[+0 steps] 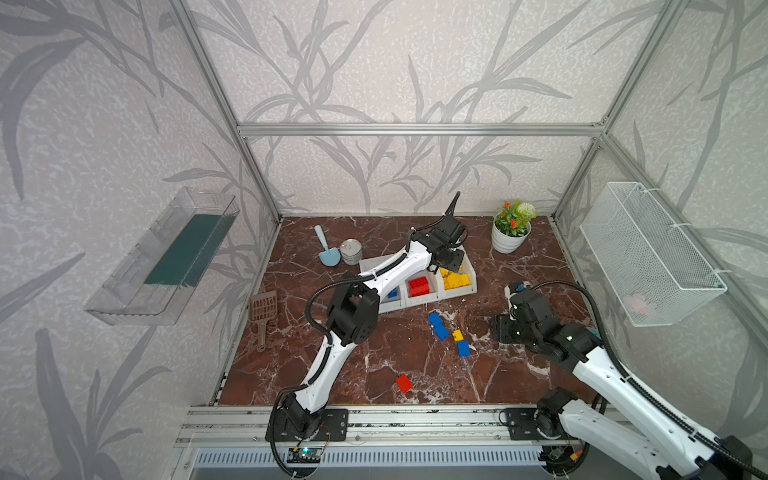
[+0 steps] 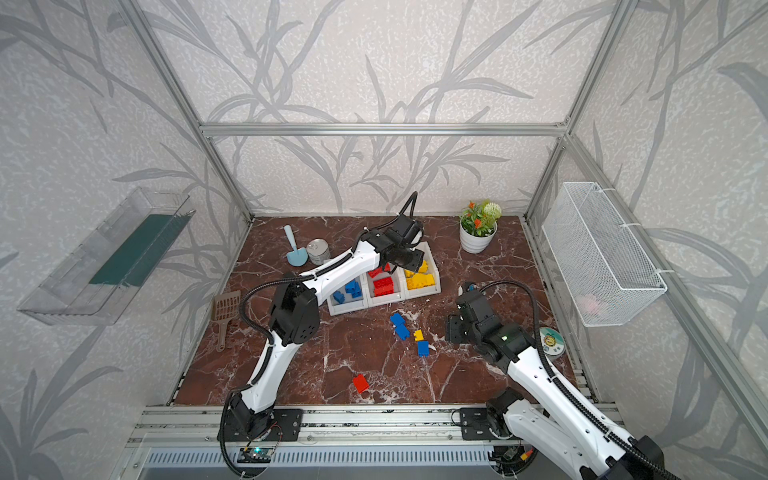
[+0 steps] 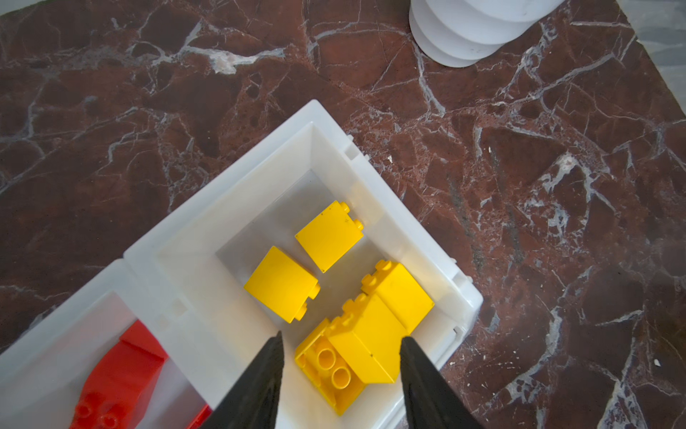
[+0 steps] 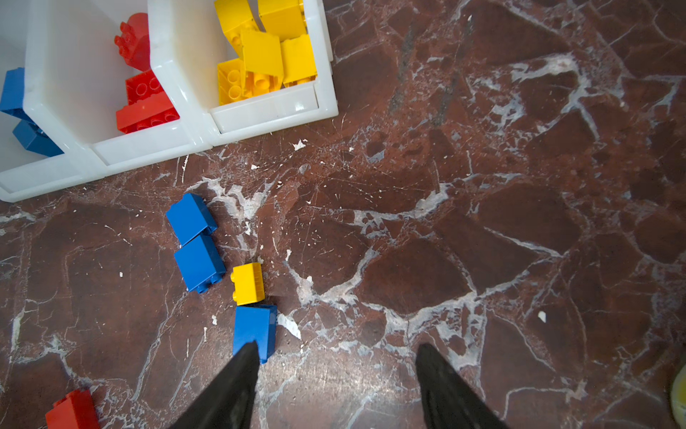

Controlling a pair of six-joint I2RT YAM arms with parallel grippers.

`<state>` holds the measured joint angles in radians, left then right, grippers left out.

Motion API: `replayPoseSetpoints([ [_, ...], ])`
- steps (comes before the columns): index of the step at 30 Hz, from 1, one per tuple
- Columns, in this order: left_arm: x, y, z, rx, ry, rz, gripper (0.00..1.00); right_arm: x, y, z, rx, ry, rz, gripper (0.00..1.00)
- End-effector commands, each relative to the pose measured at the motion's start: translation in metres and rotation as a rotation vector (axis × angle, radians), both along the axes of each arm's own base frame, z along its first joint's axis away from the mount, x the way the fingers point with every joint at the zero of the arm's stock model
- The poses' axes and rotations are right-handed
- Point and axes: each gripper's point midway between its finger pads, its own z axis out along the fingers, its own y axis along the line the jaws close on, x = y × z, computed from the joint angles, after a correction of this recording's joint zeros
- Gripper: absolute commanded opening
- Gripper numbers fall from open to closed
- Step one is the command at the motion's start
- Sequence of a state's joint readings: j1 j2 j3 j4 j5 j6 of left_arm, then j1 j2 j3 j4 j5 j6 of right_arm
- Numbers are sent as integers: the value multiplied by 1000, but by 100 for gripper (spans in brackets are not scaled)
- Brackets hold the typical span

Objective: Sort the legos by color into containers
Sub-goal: 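Carry the yellow brick with the left gripper into the farthest compartment, release, then lower the right gripper onto a blue brick and grasp it while the left gripper withdraws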

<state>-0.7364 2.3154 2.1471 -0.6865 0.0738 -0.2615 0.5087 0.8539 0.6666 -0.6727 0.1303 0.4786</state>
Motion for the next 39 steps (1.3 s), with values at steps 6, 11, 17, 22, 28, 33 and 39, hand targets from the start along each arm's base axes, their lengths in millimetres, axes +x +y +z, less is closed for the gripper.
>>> replayPoseSetpoints([
  [6,3,13,26,-111,10,7,55,-2,-3,6,-19,13,1,68],
  [11,-1,44,44,-155,-26,54,55,-1,5,-2,-12,49,32,67],
  [17,-14,96,58,-204,-87,153,55,1,19,-15,9,113,67,67],
  [22,-34,142,59,-246,-105,249,56,2,41,-27,-22,166,142,67],
  [28,-54,186,60,-254,-136,348,57,7,84,-35,-70,219,277,68],
  [33,-68,210,61,-254,-152,395,58,10,118,-42,-80,233,367,67],
  [39,-81,228,53,-258,-150,438,58,12,140,-54,-102,273,423,67],
])
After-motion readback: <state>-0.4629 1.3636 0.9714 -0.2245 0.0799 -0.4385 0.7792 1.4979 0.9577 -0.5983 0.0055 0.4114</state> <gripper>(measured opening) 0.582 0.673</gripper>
